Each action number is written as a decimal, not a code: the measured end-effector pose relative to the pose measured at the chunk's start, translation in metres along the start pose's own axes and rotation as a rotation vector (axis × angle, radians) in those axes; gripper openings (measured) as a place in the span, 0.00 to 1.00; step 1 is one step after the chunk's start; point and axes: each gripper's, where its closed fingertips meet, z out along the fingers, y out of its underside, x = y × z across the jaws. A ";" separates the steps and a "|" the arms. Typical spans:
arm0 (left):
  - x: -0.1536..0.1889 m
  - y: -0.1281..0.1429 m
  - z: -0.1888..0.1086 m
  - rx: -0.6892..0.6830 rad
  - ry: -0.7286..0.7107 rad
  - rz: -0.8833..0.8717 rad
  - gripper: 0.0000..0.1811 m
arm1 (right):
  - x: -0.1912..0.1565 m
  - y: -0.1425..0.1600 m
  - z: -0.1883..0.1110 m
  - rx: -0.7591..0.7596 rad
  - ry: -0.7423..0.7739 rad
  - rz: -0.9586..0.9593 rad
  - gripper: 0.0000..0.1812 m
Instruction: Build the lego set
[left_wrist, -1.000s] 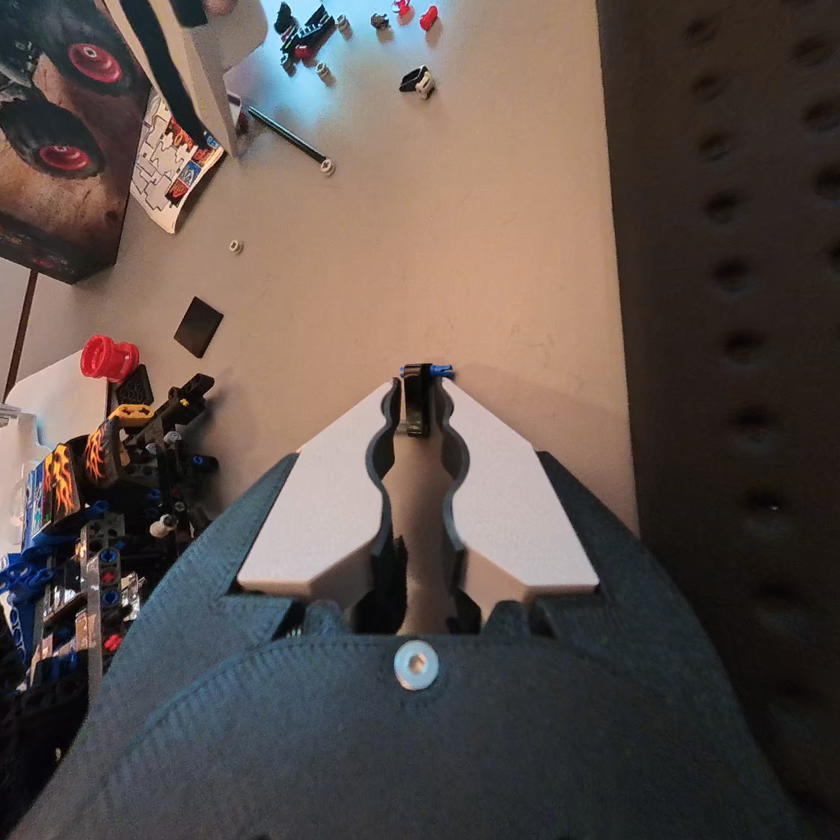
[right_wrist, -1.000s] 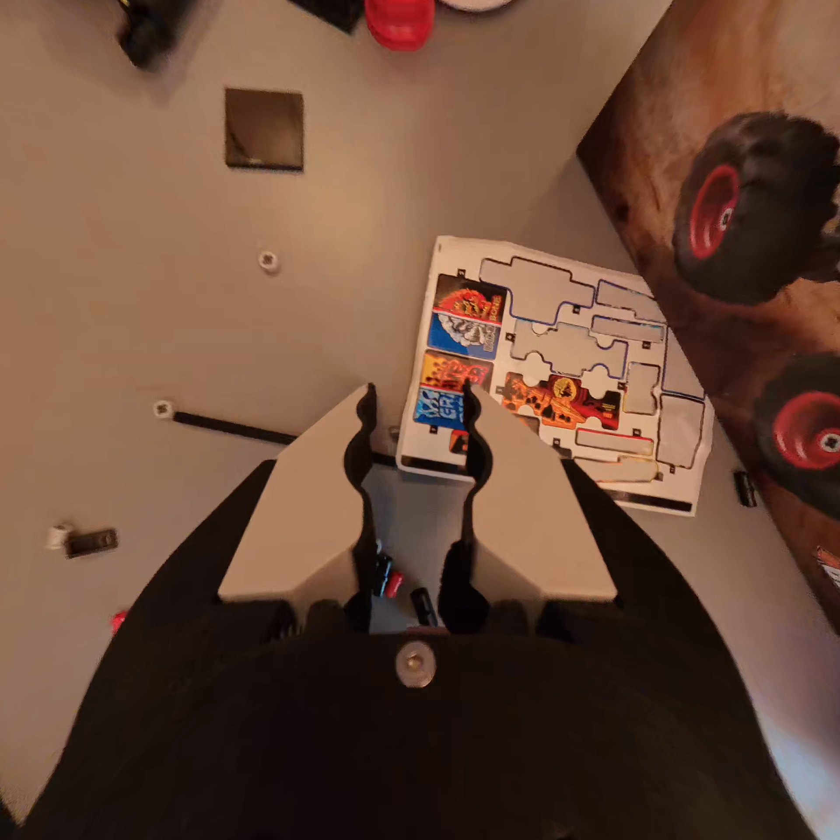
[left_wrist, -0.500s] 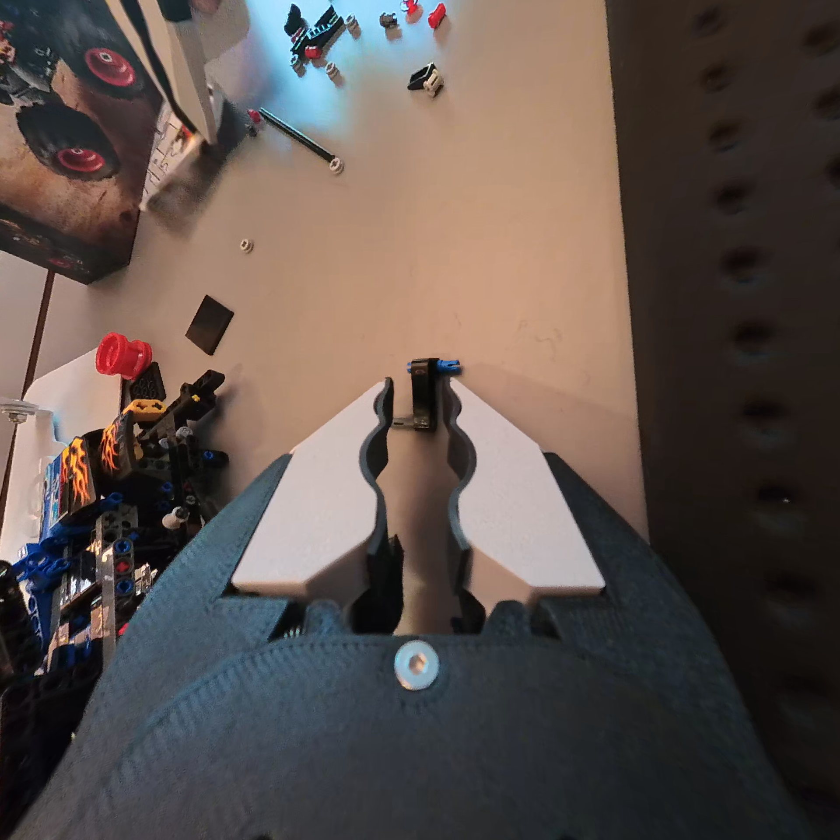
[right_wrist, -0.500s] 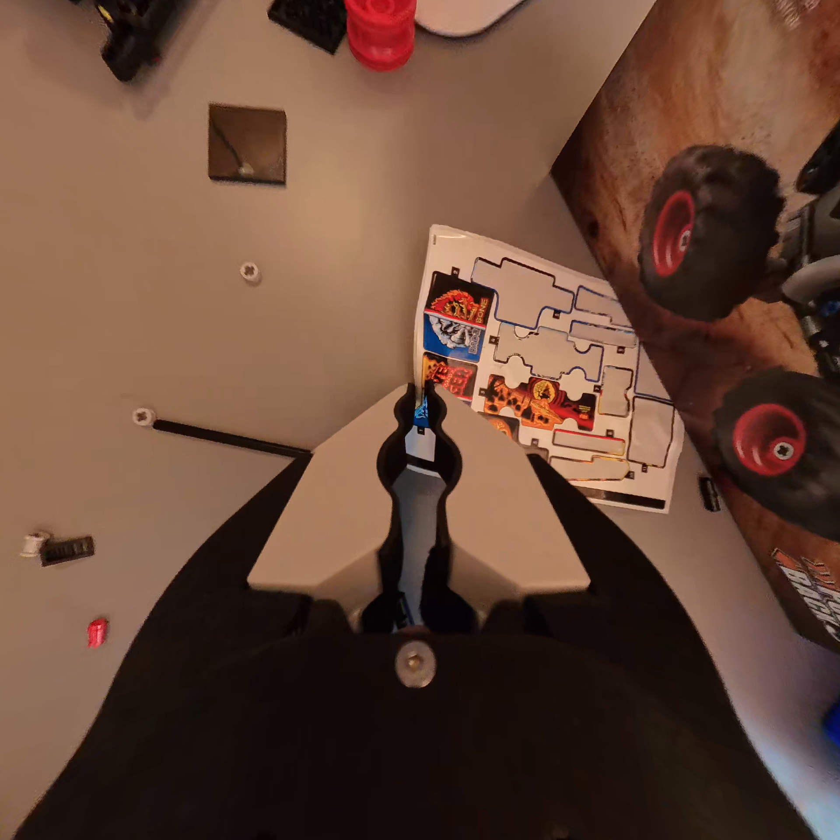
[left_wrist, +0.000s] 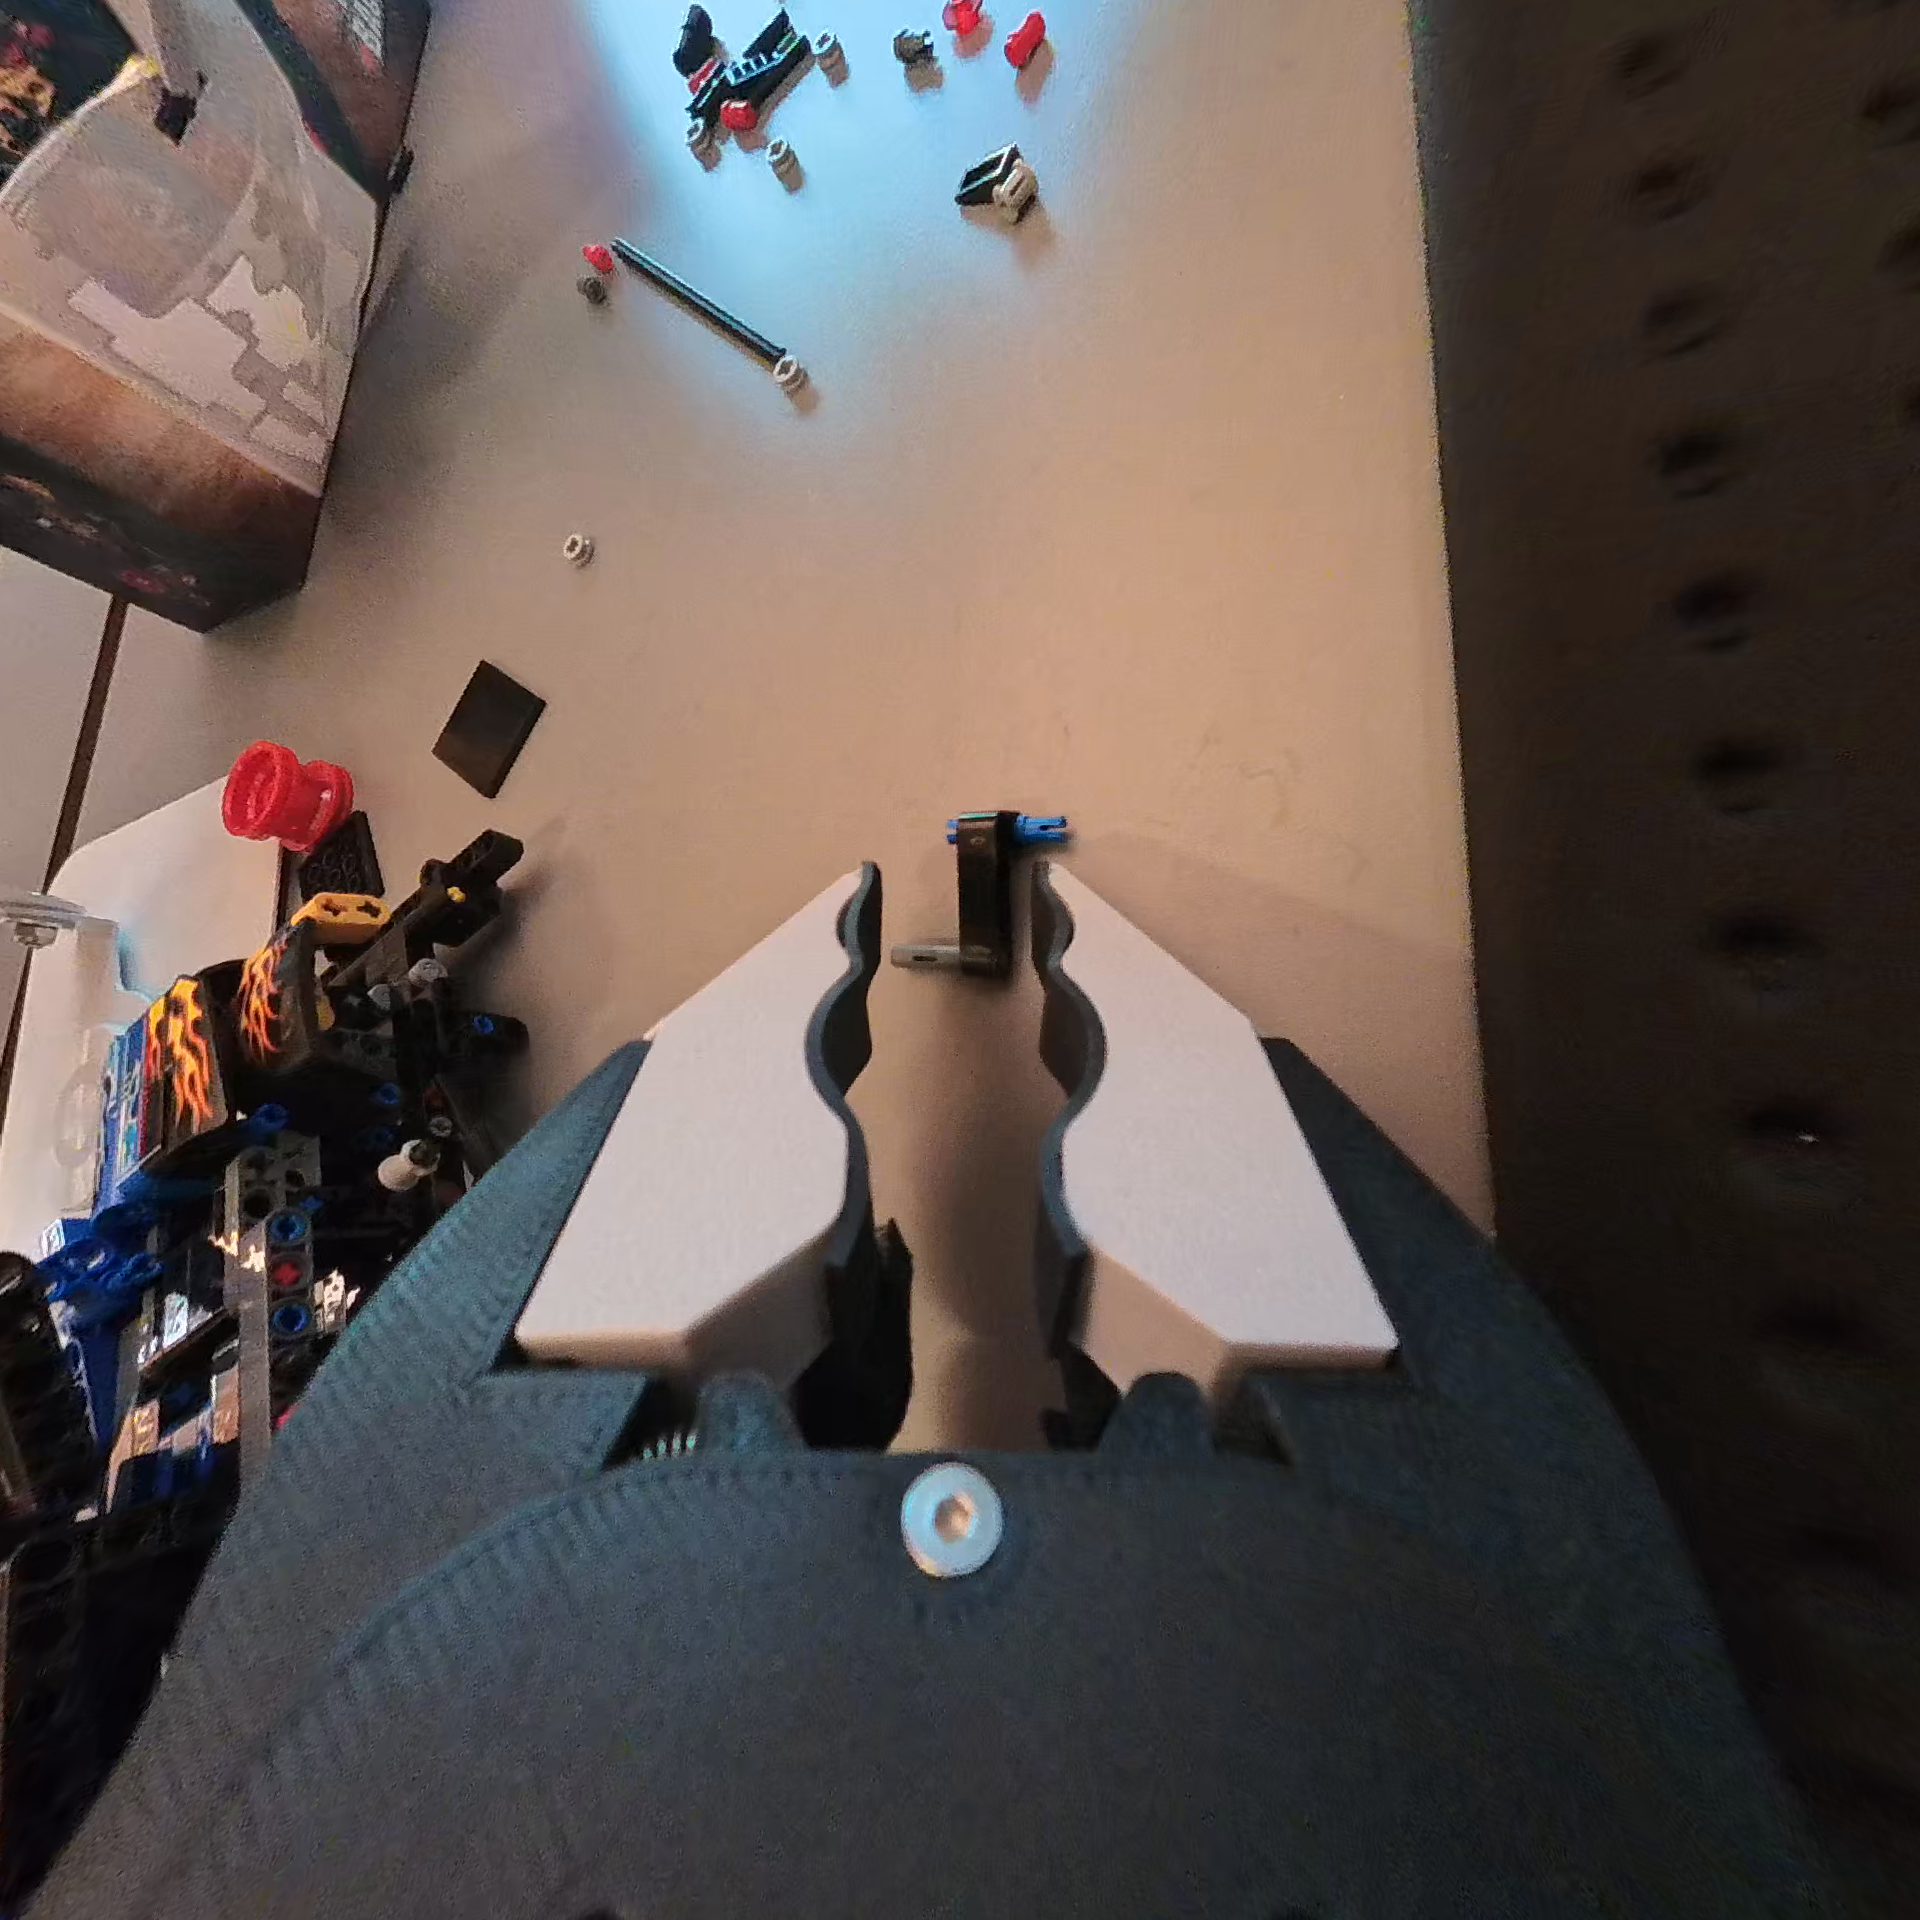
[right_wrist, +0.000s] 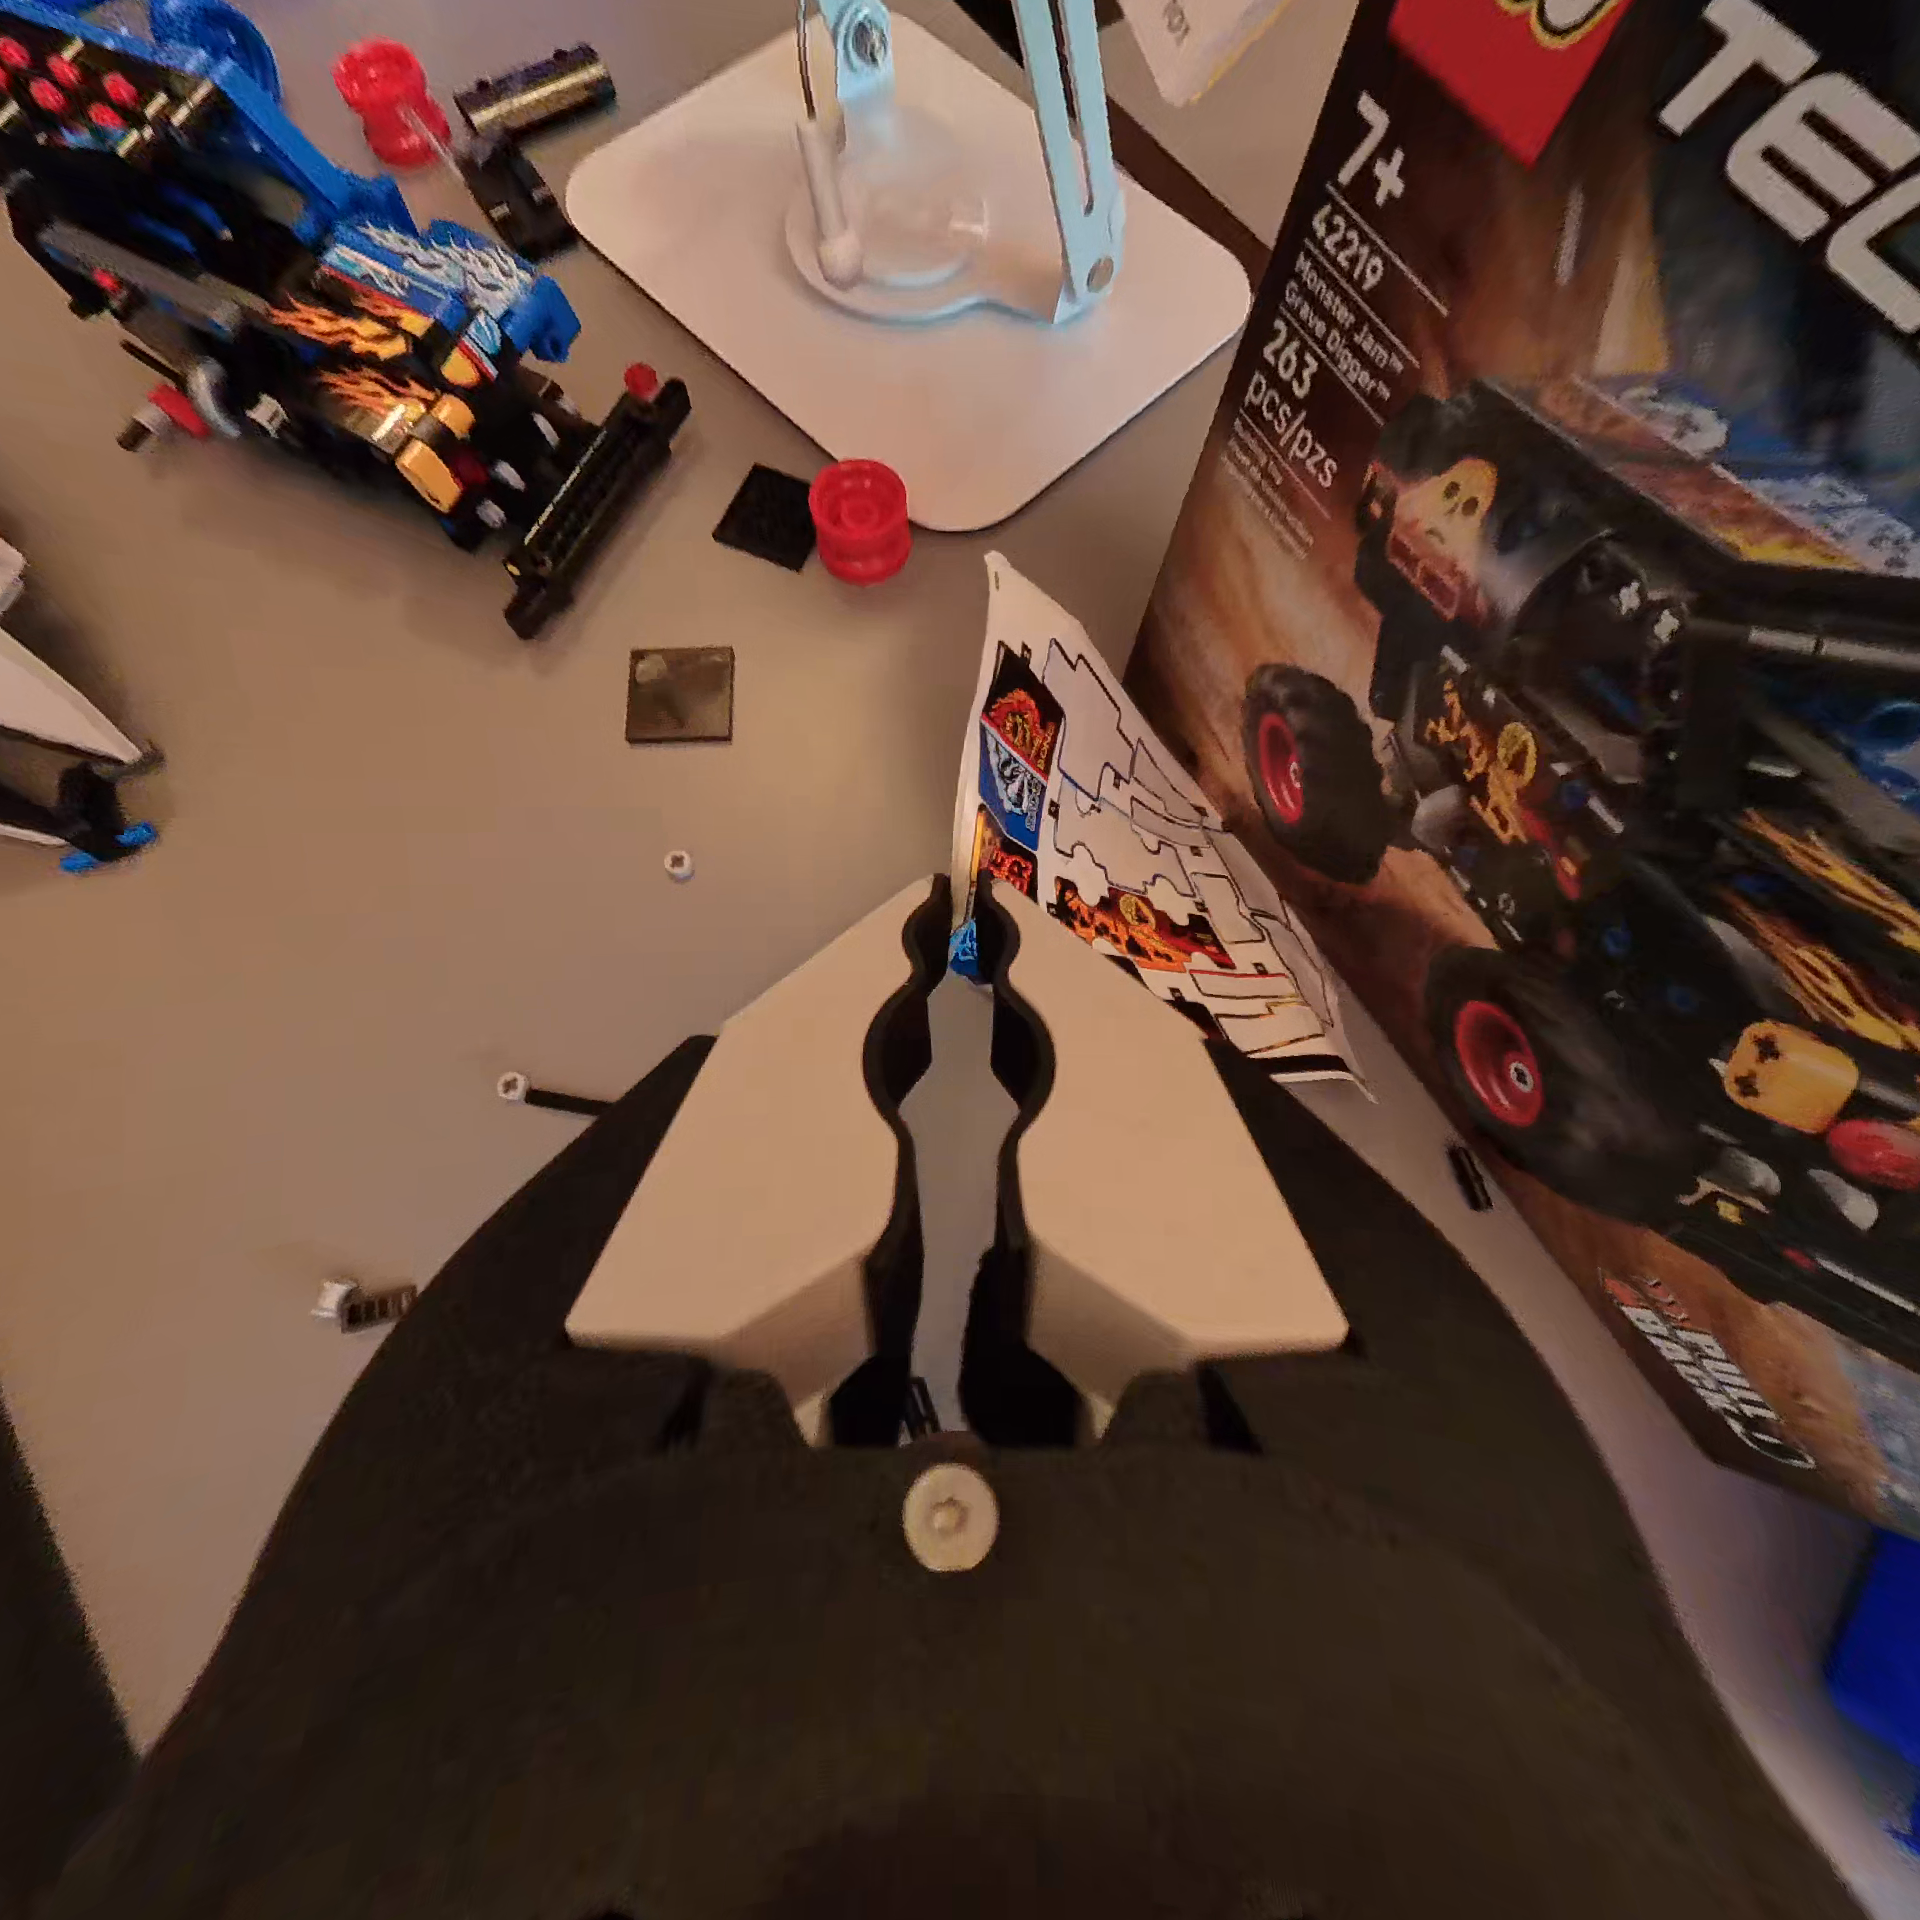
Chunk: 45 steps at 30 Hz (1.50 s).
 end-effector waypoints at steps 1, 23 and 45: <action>0.000 0.000 0.000 0.000 0.000 -0.001 0.15 | -0.002 -0.002 0.002 0.005 -0.005 0.002 0.01; -0.001 -0.002 -0.001 0.004 -0.013 -0.005 0.16 | -0.031 0.008 0.051 -0.067 -0.076 -0.005 0.02; -0.006 0.003 -0.001 -0.003 -0.023 -0.035 0.16 | -0.042 0.017 0.060 -0.080 -0.115 -0.017 0.04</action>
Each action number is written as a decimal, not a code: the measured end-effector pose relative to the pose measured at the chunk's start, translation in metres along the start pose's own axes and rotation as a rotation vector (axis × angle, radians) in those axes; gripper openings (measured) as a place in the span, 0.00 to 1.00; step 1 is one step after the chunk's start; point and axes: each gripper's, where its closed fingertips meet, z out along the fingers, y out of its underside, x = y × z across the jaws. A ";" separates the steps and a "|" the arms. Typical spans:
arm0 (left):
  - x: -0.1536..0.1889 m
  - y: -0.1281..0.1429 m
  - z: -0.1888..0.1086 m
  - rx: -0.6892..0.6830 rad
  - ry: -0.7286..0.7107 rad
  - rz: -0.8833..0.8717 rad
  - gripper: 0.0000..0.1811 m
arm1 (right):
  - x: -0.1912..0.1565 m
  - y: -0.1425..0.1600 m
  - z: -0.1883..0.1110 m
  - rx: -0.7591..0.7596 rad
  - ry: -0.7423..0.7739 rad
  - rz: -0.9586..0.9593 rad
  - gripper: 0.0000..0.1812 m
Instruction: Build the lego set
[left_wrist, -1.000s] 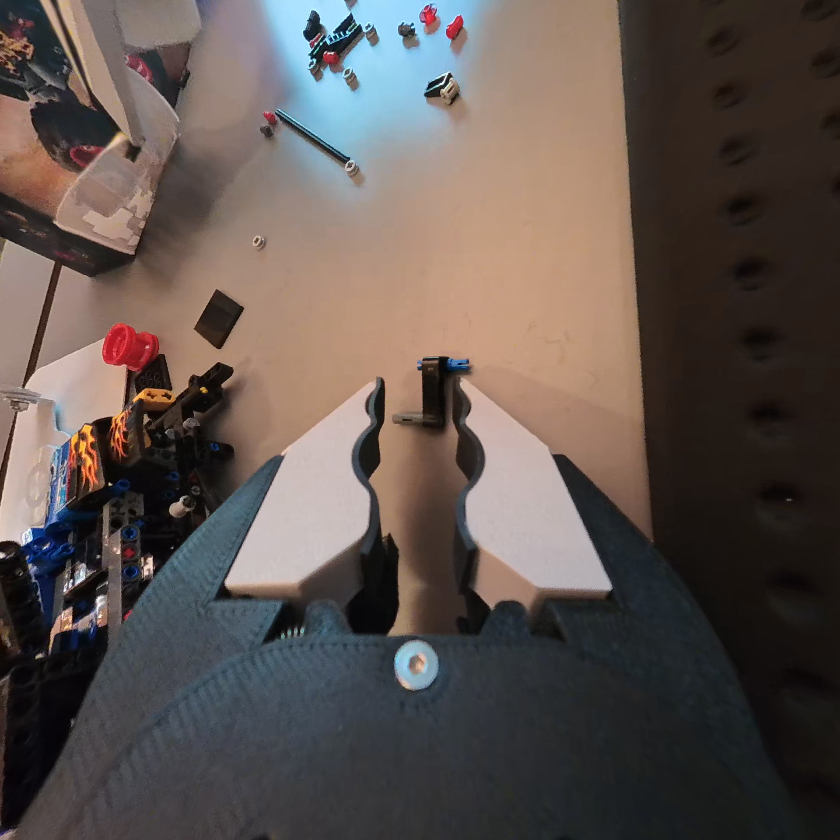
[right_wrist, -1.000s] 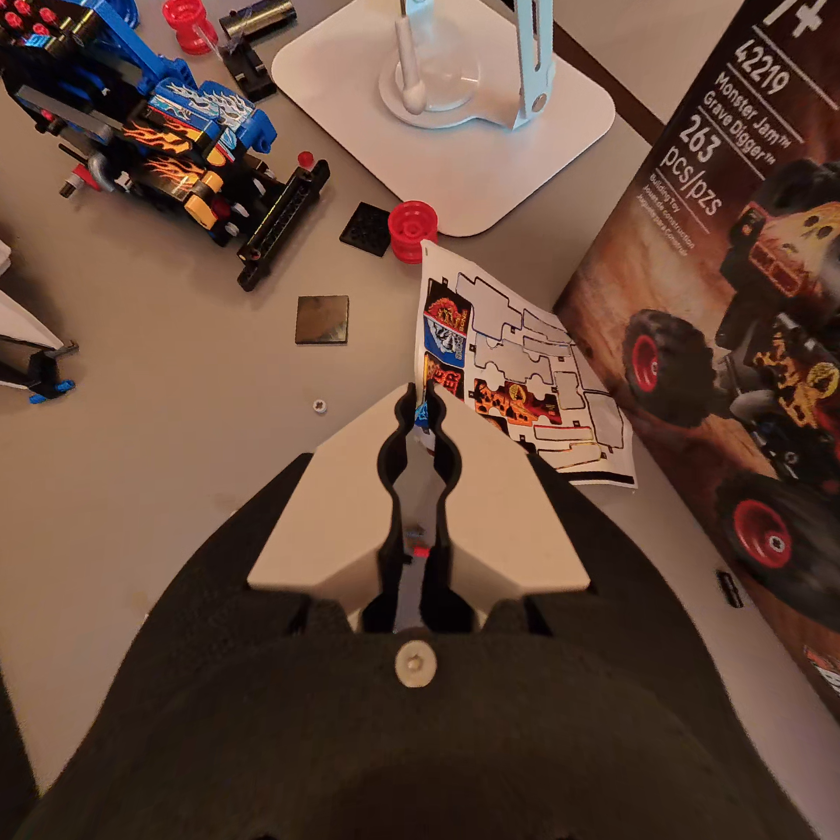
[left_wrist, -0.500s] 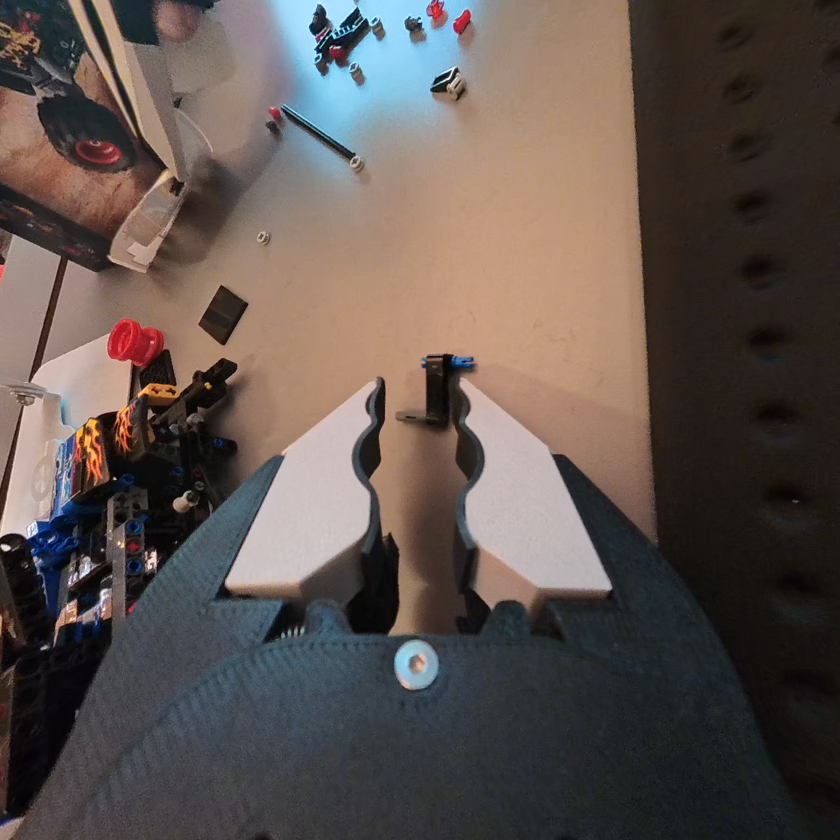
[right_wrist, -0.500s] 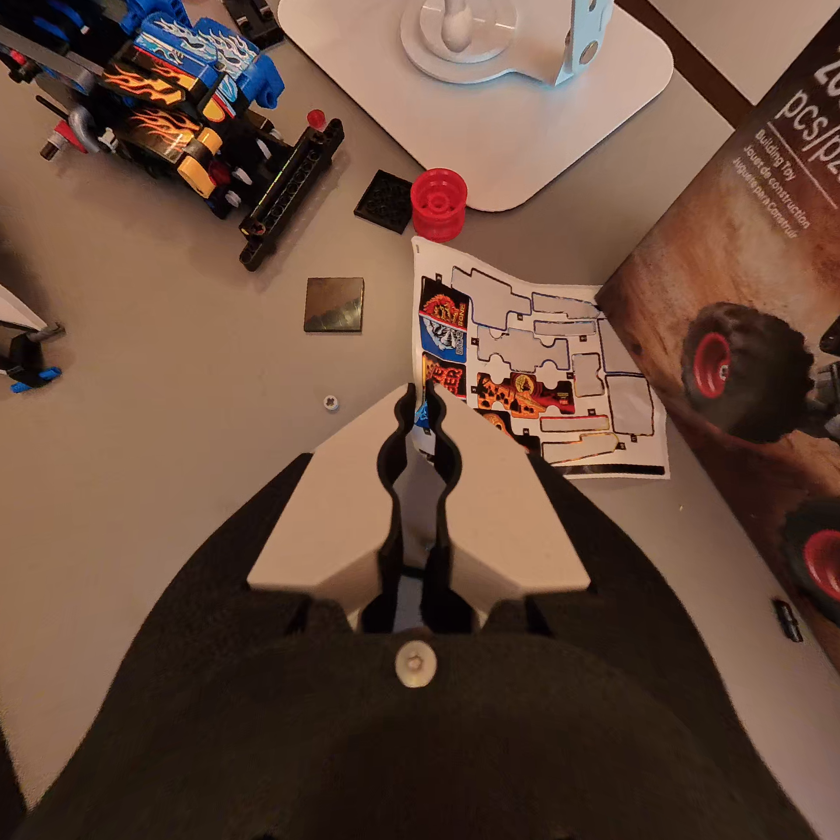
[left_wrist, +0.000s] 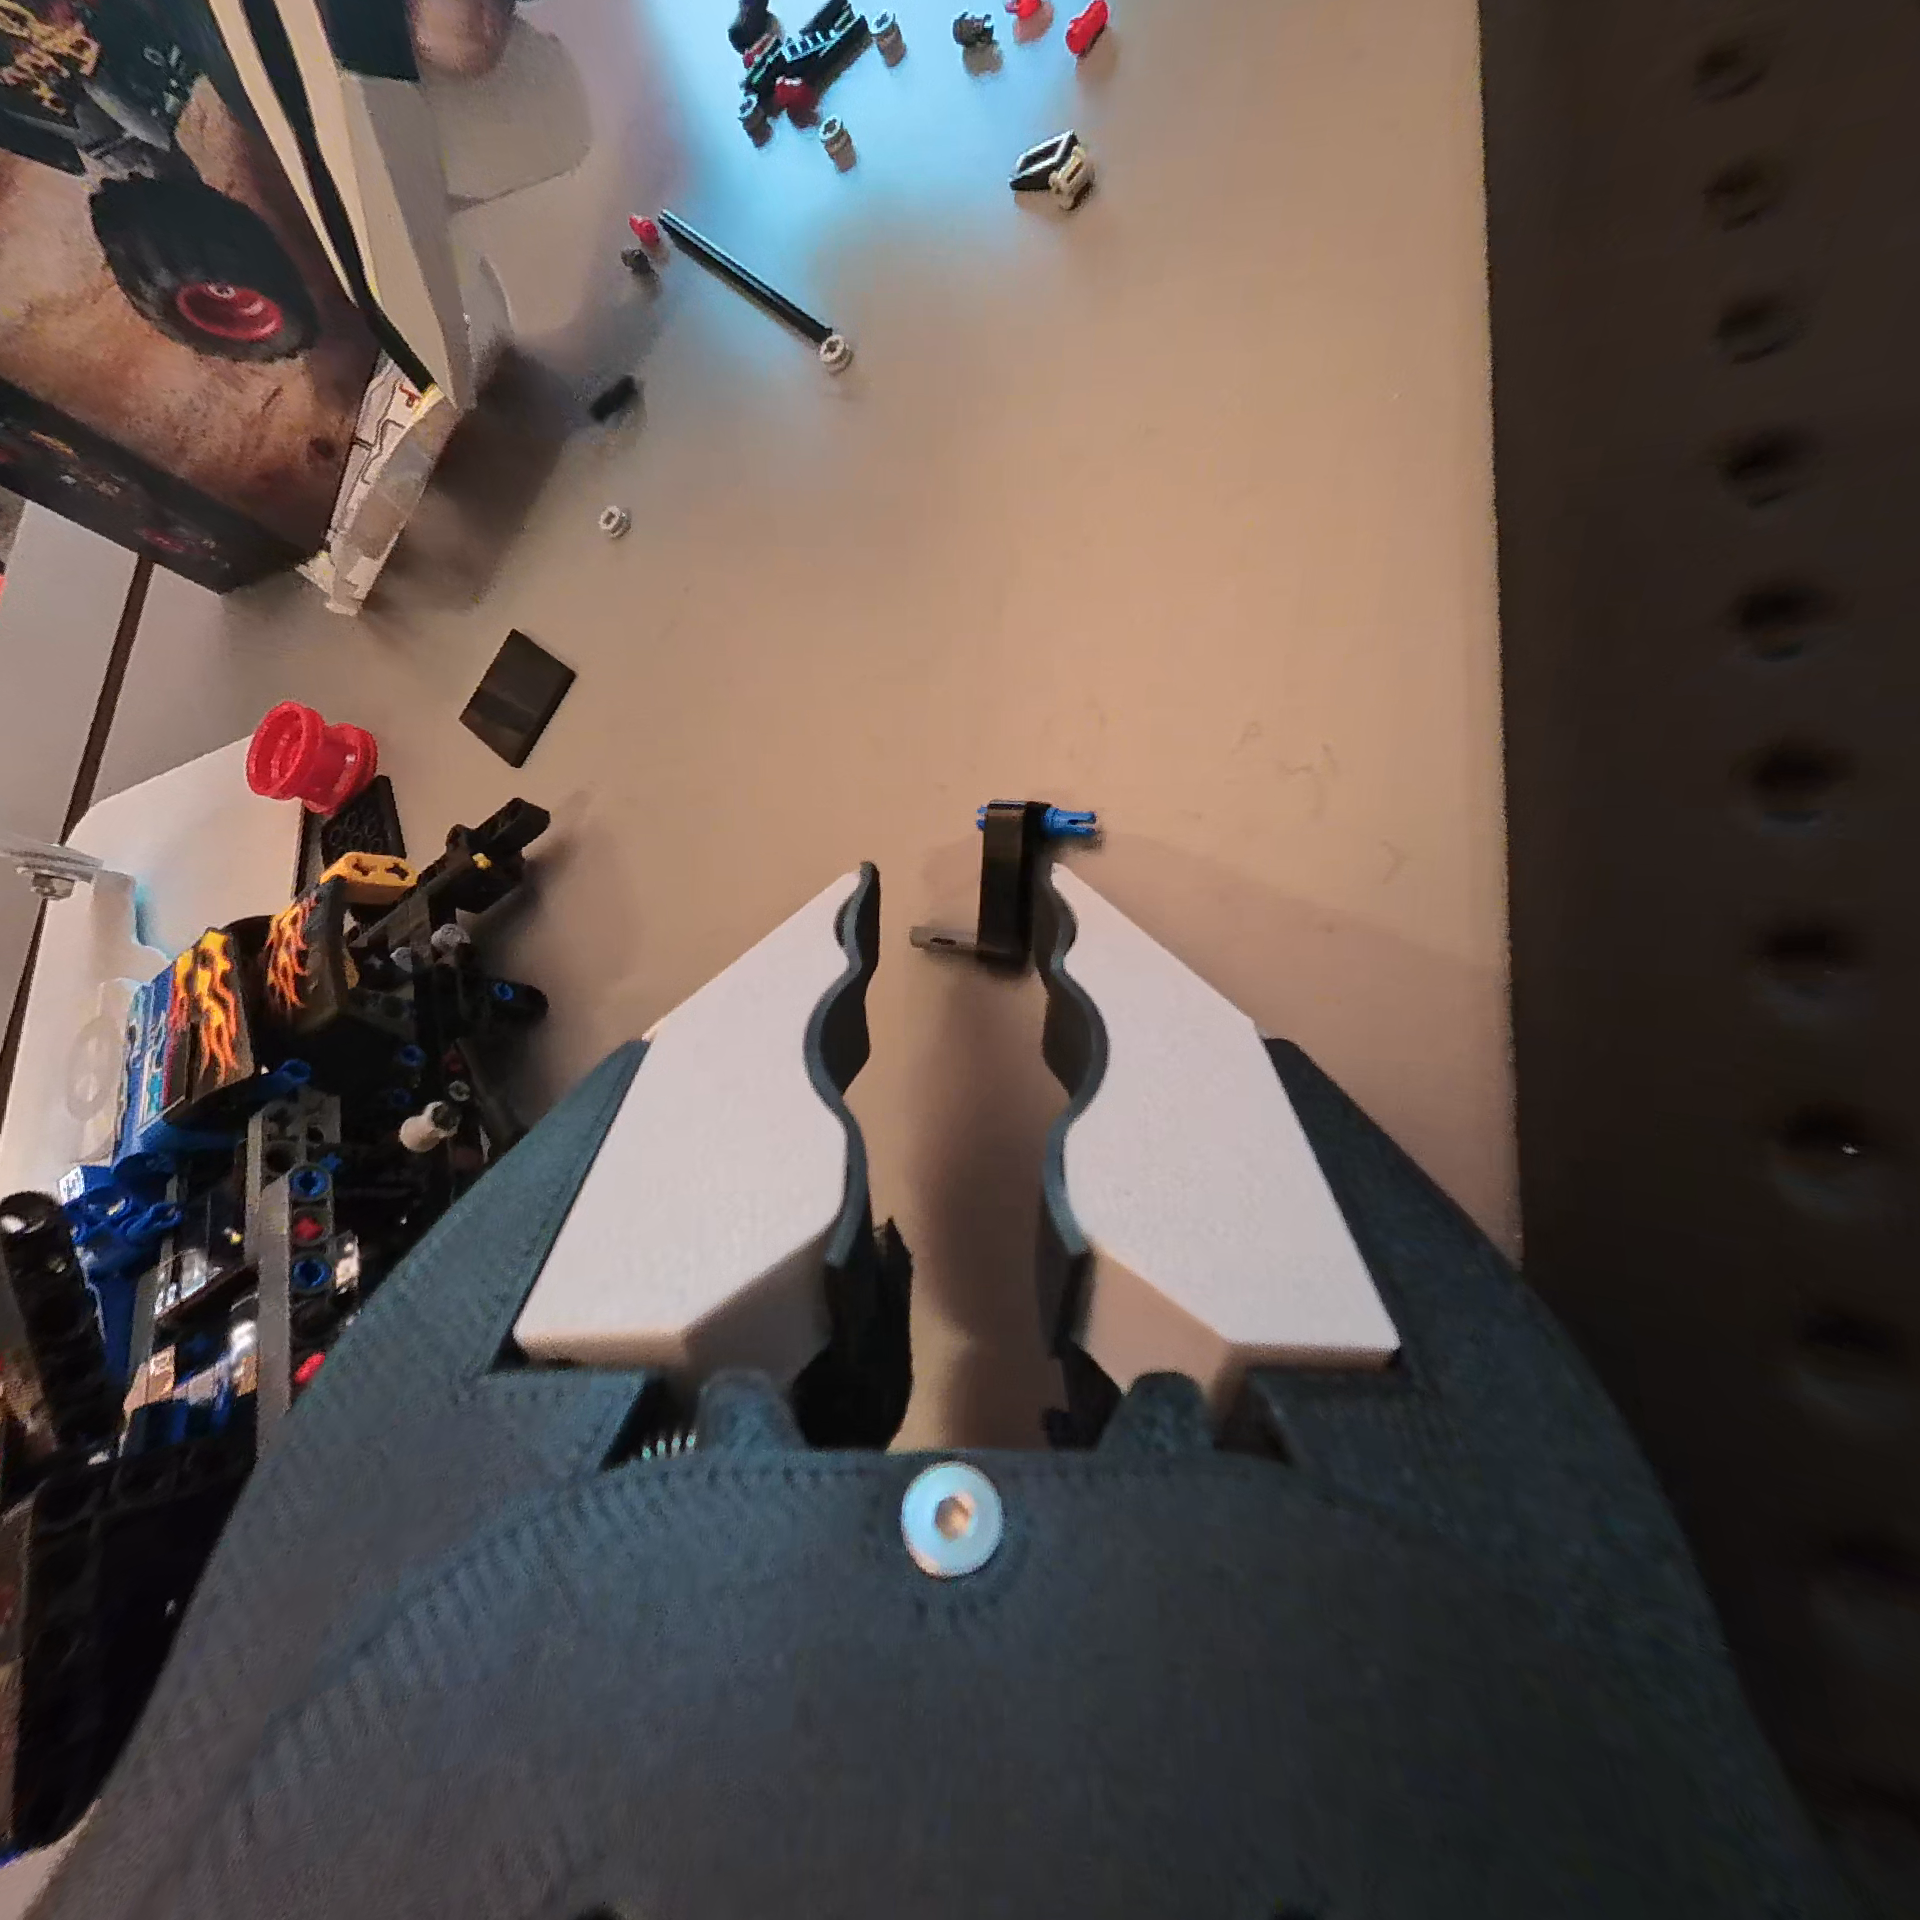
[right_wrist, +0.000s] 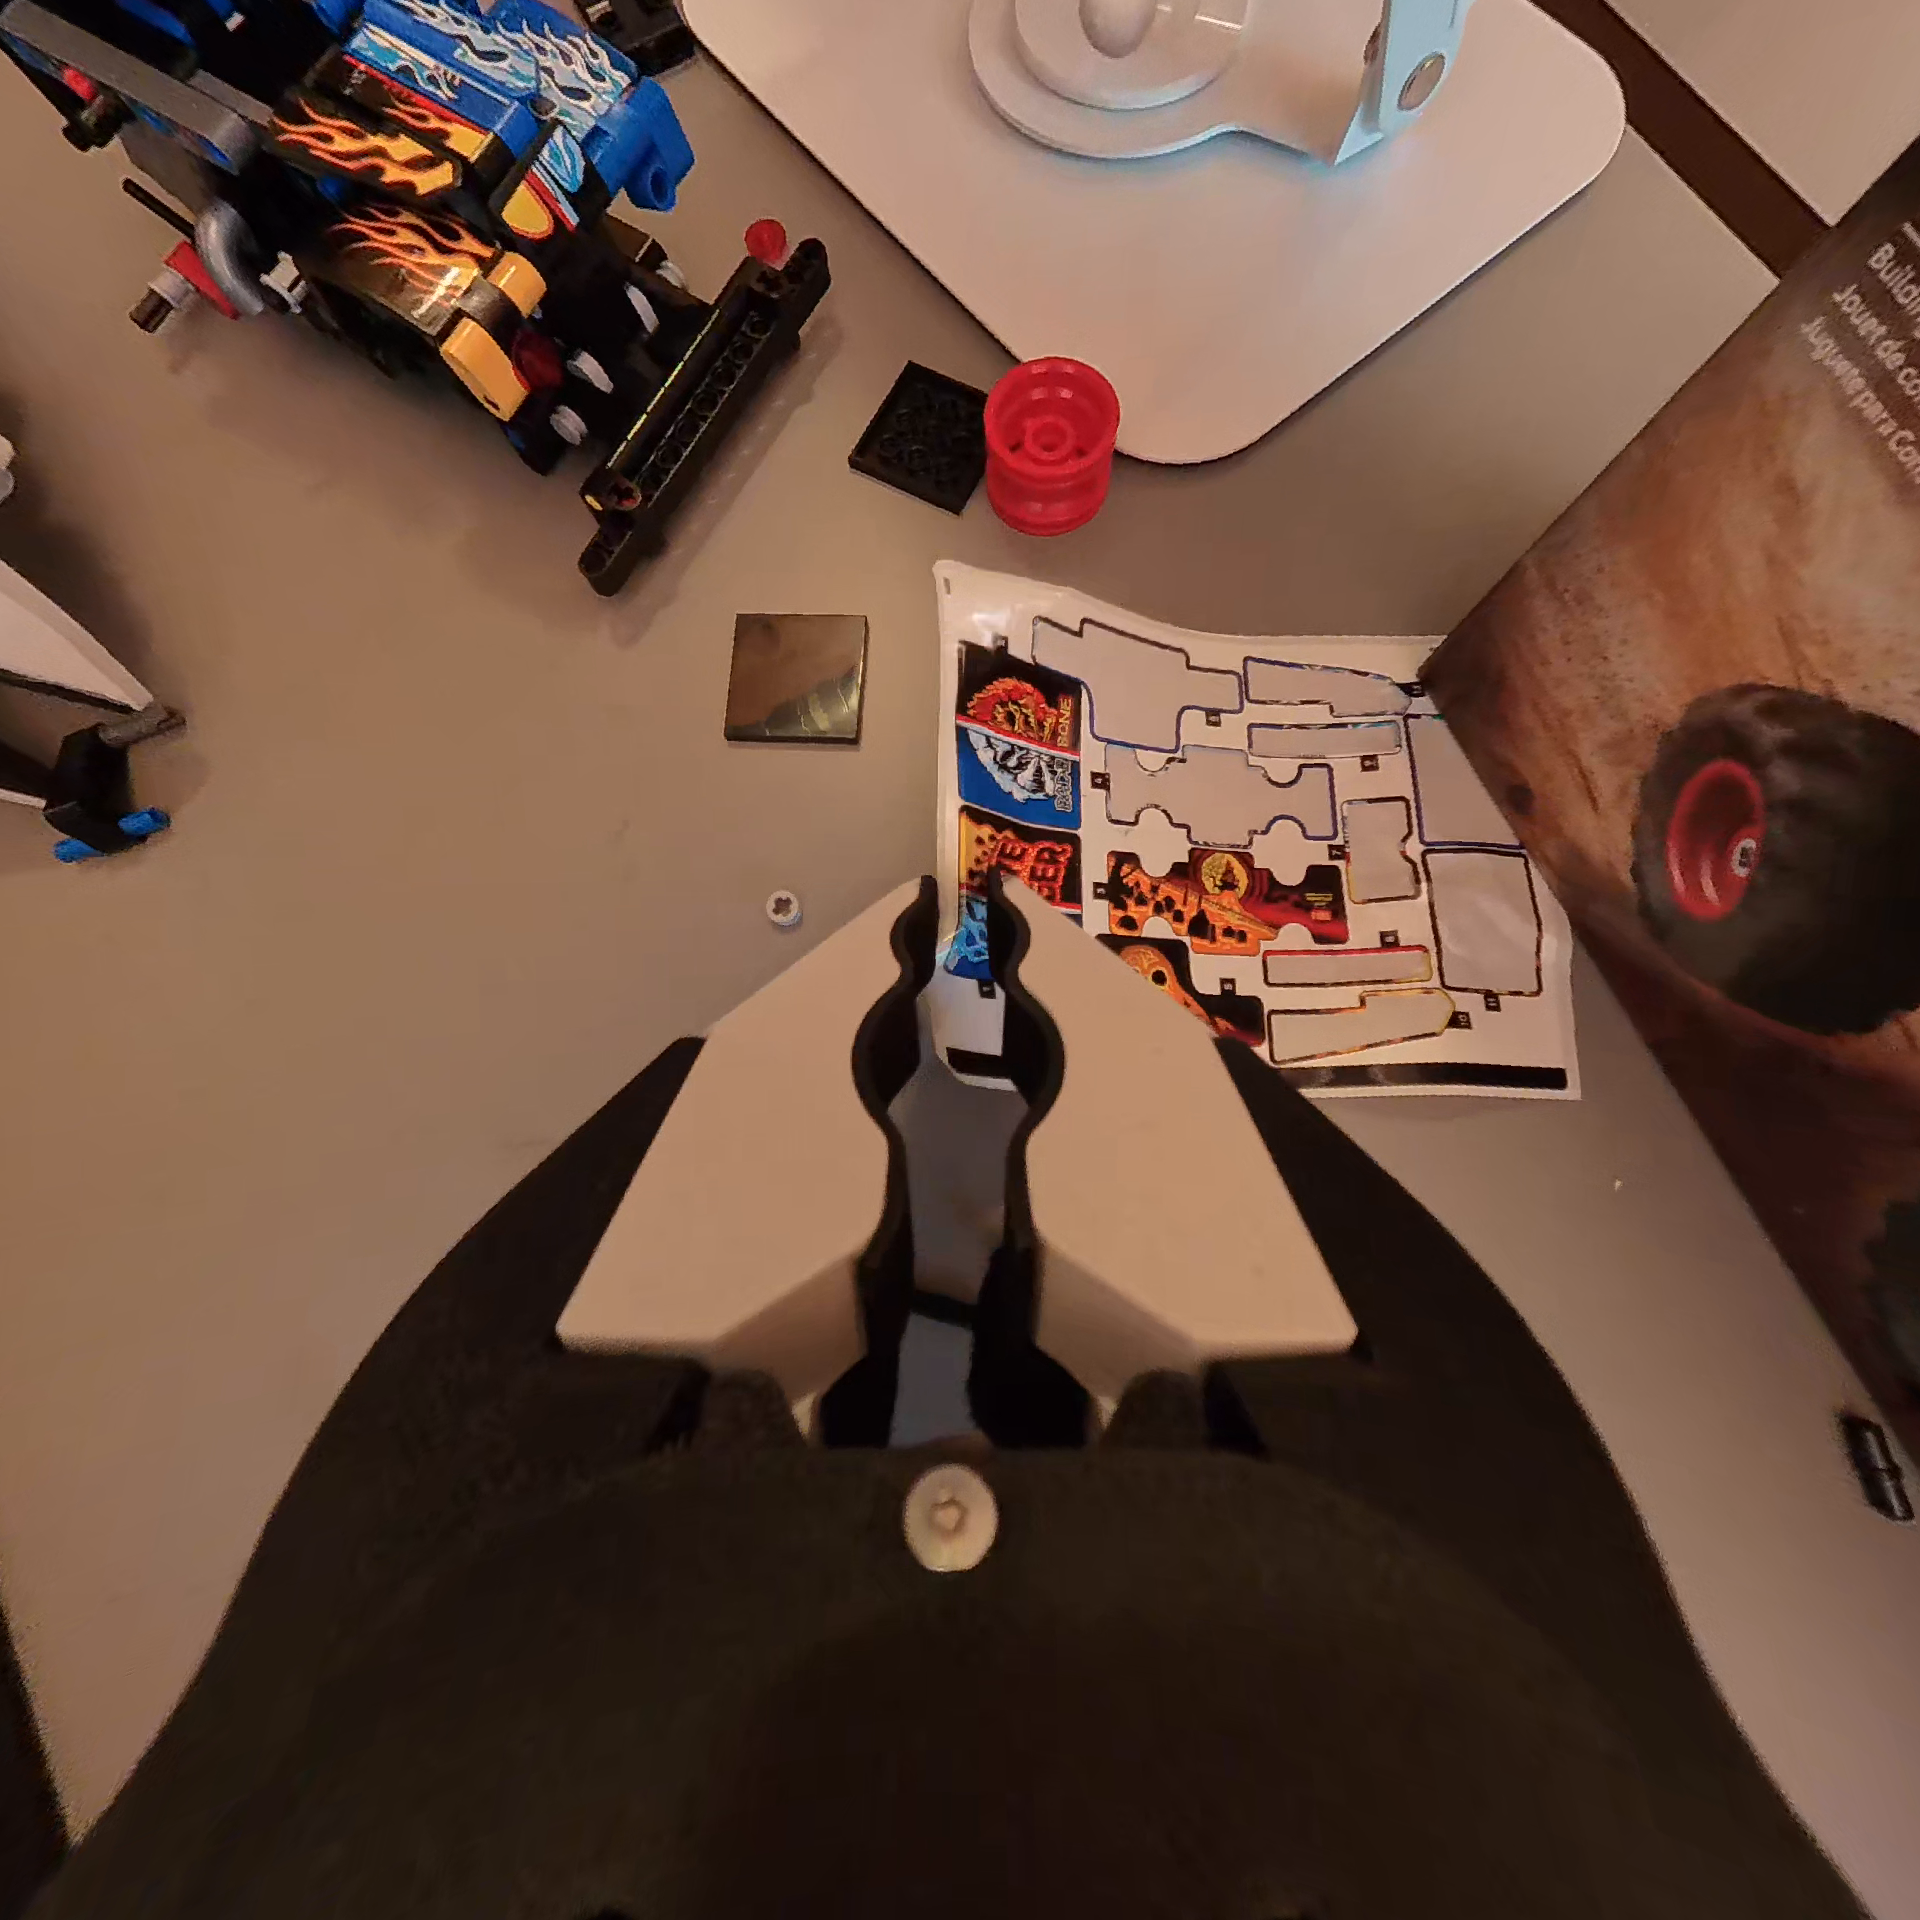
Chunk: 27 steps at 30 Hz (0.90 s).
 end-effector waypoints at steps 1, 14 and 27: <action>-0.001 0.000 0.000 0.003 -0.002 -0.003 0.16 | 0.000 -0.001 -0.001 0.004 -0.001 -0.001 0.04; -0.017 -0.003 -0.008 0.032 -0.080 -0.014 0.15 | -0.002 -0.010 -0.011 0.055 -0.002 -0.031 0.06; -0.104 0.009 -0.059 -0.046 -0.512 -0.020 0.19 | 0.001 -0.011 -0.022 0.092 0.005 -0.038 0.06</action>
